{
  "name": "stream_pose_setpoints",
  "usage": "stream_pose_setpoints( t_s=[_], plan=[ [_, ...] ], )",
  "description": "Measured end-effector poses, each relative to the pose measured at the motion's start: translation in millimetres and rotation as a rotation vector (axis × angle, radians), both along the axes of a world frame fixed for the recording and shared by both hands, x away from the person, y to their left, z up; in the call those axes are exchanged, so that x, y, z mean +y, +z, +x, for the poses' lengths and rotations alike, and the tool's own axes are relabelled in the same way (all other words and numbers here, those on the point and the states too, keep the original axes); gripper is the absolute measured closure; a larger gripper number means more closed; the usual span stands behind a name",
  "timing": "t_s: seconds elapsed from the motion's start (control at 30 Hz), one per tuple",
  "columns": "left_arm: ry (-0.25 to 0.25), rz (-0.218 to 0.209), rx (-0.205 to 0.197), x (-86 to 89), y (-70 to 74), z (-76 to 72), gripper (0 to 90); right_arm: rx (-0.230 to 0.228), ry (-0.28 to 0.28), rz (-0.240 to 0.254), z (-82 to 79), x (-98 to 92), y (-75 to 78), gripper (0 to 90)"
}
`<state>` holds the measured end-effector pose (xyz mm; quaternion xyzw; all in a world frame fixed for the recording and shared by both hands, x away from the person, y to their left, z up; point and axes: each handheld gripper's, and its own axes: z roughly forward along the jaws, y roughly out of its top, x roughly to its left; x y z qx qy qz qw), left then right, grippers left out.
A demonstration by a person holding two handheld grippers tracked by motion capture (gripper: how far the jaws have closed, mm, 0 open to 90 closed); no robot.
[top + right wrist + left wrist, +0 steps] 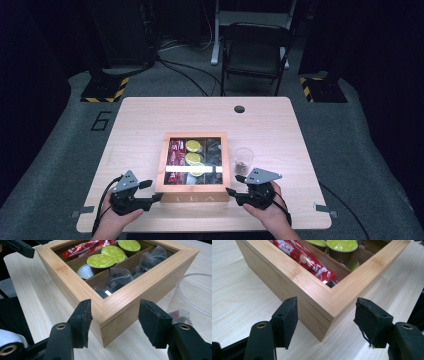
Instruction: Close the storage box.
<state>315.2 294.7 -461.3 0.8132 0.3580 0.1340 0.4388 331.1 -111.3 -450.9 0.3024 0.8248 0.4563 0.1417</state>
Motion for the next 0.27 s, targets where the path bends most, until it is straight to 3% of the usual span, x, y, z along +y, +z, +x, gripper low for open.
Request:
stream_pose_setpoints(
  t_s=[0.1, 0.27],
  plan=[
    [0.018, -0.014, -0.025, 6.9, 6.9, 0.9, 35.2, -0.01, 0.008, 0.009, 0.6, -2.3, 1.6, 43.3],
    [0.025, -0.017, -0.021, 13.4, 7.2, 1.9, 34.7, 0.004, 0.027, 0.011, 0.4, -0.9, -0.9, 41.2]
  ],
)
